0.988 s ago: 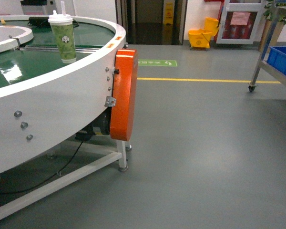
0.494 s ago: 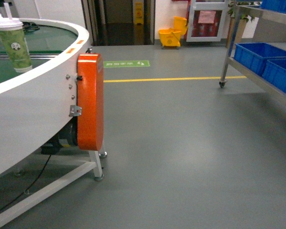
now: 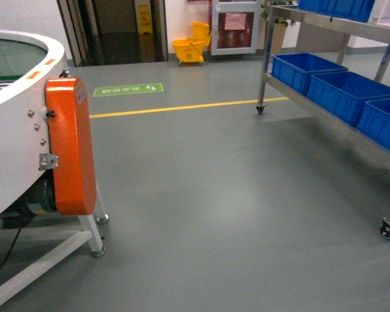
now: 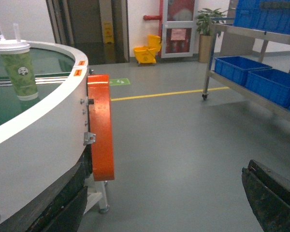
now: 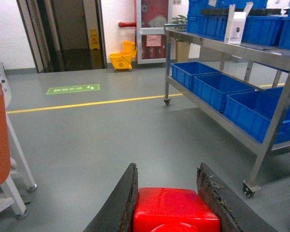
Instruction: Pick red block from blue box to shelf
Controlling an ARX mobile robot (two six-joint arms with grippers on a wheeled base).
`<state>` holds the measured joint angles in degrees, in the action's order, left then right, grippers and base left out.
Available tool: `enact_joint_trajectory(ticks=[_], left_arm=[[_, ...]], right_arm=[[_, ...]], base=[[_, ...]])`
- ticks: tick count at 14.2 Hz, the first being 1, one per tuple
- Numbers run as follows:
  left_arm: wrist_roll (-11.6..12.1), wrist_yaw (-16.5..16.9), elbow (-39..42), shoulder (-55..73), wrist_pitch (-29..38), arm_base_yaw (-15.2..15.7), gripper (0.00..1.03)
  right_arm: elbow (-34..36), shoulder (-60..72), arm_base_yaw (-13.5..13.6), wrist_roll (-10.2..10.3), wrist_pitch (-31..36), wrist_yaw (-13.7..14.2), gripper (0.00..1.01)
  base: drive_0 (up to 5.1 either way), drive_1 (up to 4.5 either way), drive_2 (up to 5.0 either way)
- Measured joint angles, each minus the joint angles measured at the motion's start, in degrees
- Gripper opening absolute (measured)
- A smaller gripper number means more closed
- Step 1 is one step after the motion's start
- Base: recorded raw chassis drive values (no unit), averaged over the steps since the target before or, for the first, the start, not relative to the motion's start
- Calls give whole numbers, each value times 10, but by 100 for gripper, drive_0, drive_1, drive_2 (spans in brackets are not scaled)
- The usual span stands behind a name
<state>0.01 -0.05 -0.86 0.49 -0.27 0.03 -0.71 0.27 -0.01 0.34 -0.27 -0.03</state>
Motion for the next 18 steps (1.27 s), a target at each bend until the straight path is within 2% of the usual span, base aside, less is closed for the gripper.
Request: enact_joint_trajectory(ticks=[18], left_arm=[[0,0,0,0,0,0,98]], right_arm=[[0,0,0,0,0,0,29]], base=[[-155,-155,-155]])
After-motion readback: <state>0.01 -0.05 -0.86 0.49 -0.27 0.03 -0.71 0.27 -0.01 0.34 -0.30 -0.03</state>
